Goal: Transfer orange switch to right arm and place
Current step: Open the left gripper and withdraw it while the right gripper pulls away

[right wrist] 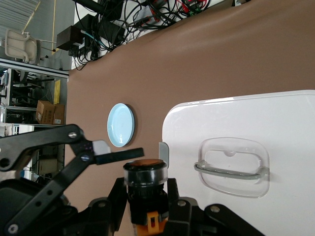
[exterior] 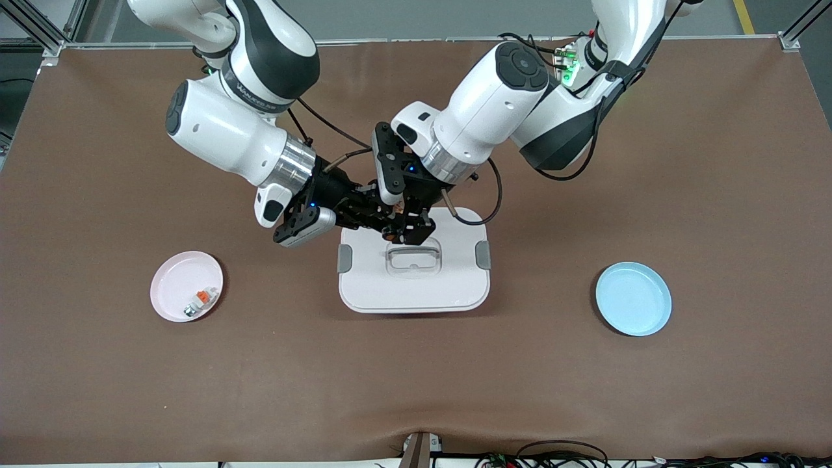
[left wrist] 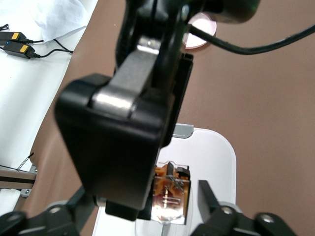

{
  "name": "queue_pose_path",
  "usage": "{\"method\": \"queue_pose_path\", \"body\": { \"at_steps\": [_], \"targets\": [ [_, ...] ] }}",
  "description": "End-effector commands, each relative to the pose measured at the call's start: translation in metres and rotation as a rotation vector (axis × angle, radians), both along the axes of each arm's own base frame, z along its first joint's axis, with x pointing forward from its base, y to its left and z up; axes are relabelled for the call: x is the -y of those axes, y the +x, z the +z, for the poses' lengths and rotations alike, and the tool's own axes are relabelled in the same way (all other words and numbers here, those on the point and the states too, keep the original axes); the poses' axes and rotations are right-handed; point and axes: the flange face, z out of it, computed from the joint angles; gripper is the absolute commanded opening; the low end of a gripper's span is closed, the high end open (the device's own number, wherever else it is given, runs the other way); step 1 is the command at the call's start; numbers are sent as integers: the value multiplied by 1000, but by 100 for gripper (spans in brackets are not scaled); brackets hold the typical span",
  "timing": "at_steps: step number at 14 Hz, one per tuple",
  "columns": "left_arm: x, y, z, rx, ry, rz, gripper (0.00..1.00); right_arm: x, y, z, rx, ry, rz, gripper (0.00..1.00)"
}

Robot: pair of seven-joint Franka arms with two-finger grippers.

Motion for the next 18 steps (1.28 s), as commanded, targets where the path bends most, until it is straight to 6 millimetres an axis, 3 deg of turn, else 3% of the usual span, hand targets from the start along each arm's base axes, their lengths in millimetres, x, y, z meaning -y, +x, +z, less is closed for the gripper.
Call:
{"method": "queue_pose_path", "body": {
  "at_steps": [1, 8, 12, 13, 16, 18],
  "targets": [
    [0, -2, 8, -21, -28, 16, 100, -2, 2, 0, -11, 16, -6, 0],
    [-9, 0, 9, -45, -10, 21, 100, 5, 5, -2, -5, 4, 1, 0],
    [-17, -5, 16, -82, 29, 12, 100, 8, 5, -14, -8, -33, 42, 0],
    [-19, -7, 13, -127, 40, 13, 100, 11, 6, -15, 0, -67, 60, 0],
    [-42, -5, 34, -155, 60, 49, 100, 33, 14, -20, 48, -258, 158, 0],
    [-60, -1, 40, -192, 79, 66, 100, 50, 17, -26, 154, -398, 348, 0]
  ]
}}
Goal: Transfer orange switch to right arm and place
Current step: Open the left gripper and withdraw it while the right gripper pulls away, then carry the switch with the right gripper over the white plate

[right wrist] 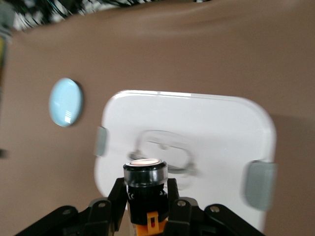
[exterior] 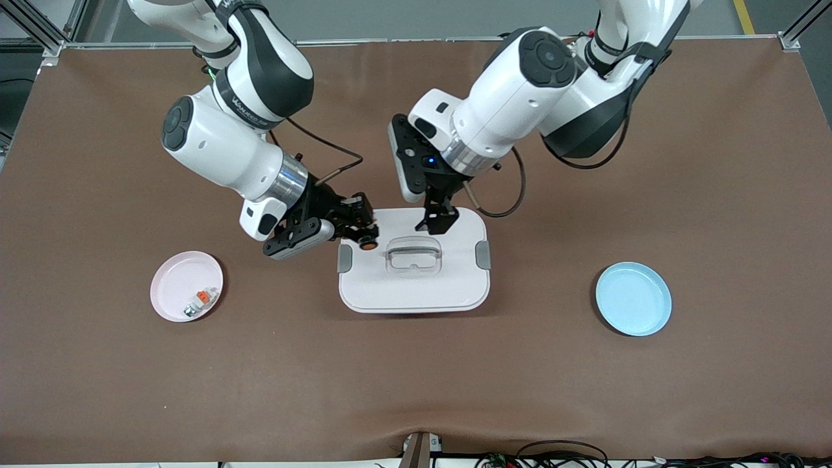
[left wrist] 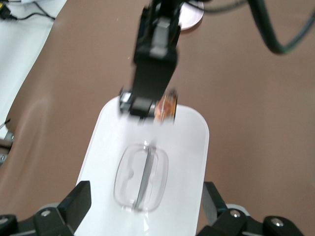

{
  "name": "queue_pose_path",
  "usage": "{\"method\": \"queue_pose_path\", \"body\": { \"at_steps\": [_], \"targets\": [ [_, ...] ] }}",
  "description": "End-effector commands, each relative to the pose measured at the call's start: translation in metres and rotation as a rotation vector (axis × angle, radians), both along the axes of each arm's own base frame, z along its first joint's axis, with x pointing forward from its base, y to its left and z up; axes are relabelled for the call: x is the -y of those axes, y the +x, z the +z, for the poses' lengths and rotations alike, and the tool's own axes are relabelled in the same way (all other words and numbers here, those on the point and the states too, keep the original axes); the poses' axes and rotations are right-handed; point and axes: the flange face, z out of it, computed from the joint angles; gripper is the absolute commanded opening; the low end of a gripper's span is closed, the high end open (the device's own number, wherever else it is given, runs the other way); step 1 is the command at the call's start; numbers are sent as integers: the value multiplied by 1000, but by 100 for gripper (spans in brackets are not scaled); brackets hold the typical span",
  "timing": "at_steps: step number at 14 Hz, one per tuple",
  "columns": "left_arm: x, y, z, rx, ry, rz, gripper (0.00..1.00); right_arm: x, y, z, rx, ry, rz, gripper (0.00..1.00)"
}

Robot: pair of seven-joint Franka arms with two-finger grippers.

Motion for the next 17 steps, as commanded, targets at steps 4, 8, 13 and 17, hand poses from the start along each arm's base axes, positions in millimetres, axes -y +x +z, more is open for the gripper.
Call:
{"method": "queue_pose_path", "body": {
  "at_steps": [4, 8, 13, 17],
  "targets": [
    [-53, 4, 40, -90, 17, 168, 100, 75, 18, -13, 109, -161, 489, 0],
    [-69, 1, 54, -230, 28, 528, 100, 155, 25, -22, 85, -241, 762, 0],
    [-129, 25, 63, -357, 23, 907, 100, 221, 31, -23, 92, -344, 921, 0],
    [-174, 34, 56, -387, 132, 1095, 100, 270, 22, -29, 95, -365, 993, 0]
  ]
}}
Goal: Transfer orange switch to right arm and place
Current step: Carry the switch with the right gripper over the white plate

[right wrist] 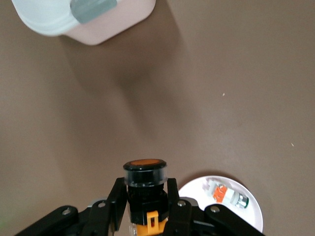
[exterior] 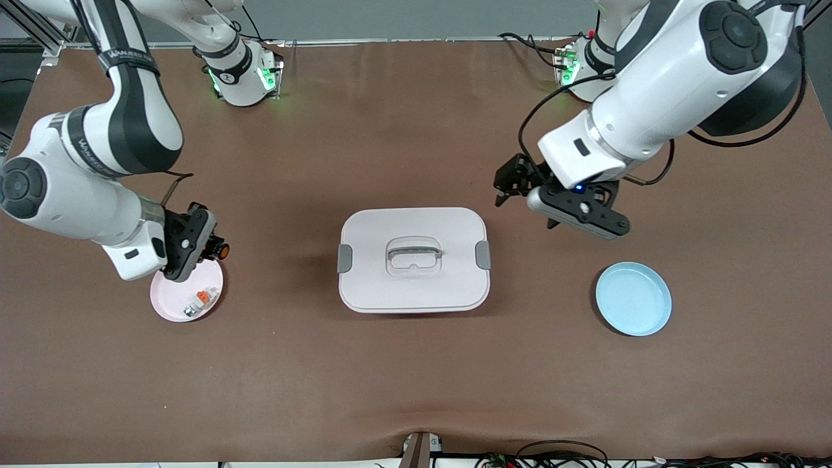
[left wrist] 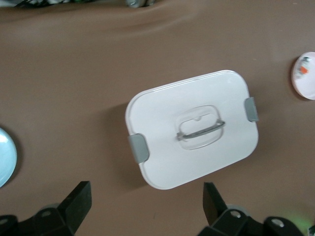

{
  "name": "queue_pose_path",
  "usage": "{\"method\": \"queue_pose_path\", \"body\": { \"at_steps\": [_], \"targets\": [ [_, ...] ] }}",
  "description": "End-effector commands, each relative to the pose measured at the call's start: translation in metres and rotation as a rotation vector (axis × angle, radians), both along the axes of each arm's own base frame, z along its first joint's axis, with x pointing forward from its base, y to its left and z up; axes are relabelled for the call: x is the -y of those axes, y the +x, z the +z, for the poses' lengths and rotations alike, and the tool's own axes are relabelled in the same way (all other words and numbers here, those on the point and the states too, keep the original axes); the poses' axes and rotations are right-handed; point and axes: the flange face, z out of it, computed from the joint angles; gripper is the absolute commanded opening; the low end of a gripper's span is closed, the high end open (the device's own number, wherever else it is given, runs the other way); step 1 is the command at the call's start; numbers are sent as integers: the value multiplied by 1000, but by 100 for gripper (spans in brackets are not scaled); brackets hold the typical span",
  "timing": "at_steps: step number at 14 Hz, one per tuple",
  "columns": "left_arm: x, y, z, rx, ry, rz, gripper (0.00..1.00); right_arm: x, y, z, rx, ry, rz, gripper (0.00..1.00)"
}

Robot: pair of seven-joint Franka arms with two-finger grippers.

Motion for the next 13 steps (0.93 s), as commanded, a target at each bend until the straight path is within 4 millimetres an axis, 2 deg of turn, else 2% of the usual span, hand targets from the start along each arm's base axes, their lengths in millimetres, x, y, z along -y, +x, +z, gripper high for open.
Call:
{"method": "queue_pose_path", "body": {
  "at_steps": [1, 3, 5, 6, 7, 9, 10, 11, 13],
  "targets": [
    [-35, -1, 1, -24, 109, 77, 100, 34, -17, 0, 1, -22, 70, 0],
    [-59, 6, -4, -38, 175, 124, 100, 58, -23, -7, 19, -18, 105, 0],
    [-94, 11, -6, -69, 238, 172, 100, 79, -34, -20, 47, -19, 124, 0],
    [-120, 13, -5, -97, 282, 194, 100, 88, -39, -27, 59, -20, 134, 0],
    [-144, 7, 5, -113, 314, 225, 100, 93, -45, -32, 74, -23, 137, 0],
    [-199, 10, 20, -105, 332, 318, 100, 102, -60, -48, 110, -33, 138, 0],
    [-219, 10, 27, -94, 347, 350, 100, 111, -63, -55, 127, -36, 154, 0],
    [-236, 12, 27, -95, 358, 361, 100, 122, -65, -61, 142, -40, 170, 0],
    [-253, 13, 20, -109, 426, 339, 100, 139, -70, -75, 180, -51, 186, 0]
  ]
}}
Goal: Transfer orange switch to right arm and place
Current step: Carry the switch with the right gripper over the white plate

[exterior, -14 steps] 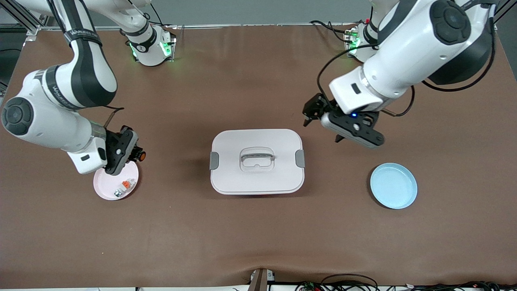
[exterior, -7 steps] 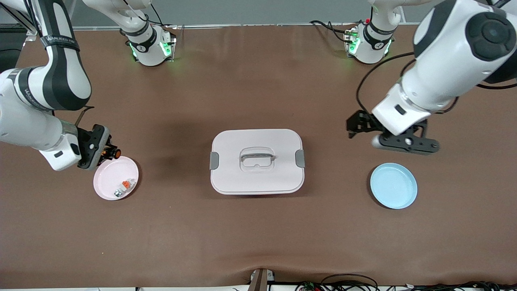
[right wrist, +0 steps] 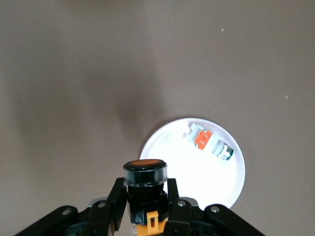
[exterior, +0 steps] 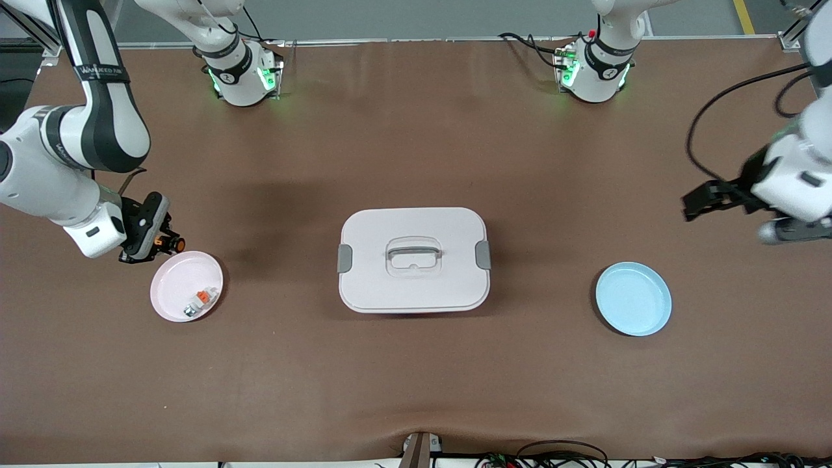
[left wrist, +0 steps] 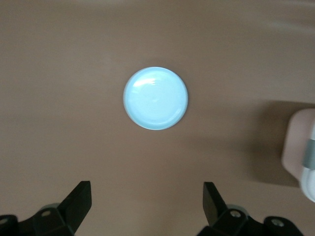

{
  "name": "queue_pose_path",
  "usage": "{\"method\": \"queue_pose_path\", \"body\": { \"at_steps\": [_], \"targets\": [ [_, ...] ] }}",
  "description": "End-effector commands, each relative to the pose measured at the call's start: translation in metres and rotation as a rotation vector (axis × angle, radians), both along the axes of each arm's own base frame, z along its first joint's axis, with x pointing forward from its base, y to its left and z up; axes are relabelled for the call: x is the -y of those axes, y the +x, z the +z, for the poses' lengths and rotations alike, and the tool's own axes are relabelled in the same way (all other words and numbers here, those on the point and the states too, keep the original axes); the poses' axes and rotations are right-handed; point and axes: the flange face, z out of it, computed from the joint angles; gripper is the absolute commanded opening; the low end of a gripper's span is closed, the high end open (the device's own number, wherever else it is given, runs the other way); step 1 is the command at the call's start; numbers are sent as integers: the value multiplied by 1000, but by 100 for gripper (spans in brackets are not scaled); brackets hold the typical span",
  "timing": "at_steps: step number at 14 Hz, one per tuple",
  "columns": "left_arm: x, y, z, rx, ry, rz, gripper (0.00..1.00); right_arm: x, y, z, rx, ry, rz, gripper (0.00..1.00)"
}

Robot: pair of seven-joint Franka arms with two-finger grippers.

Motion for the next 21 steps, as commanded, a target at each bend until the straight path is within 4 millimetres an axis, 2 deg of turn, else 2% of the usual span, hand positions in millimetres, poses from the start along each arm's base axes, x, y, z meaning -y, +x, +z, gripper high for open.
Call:
{"method": "queue_pose_path", "body": {
  "at_steps": [1, 3, 5, 10, 13, 17, 19, 20, 21],
  "targets": [
    [-8, -7, -5, -46, 70, -12, 100, 22, -18, -12, 61, -27, 44, 0],
    [-35, -8, -3, -53, 56, 2, 100, 41, -18, -26, 110, -43, 69, 0],
    [-44, -10, -1, -58, 56, -5, 100, 51, -15, -41, 132, -51, 72, 0],
    [-30, -32, 35, -13, 51, -1, 100, 55, -5, -82, 188, -72, 75, 0],
    [-39, -29, 29, -22, 23, 23, 100, 55, -1, -103, 207, -78, 76, 0],
    [-53, -29, 32, -5, -31, 45, 100, 53, 1, -125, 226, -81, 71, 0],
    [-65, -40, 28, -21, -71, 74, 100, 50, 3, -134, 232, -80, 71, 0],
    [-51, -48, 25, -19, -51, 56, 100, 47, 4, -139, 246, -77, 64, 0],
    [-55, -58, 23, -10, -38, 66, 100, 47, 4, -144, 249, -77, 61, 0]
  ]
}}
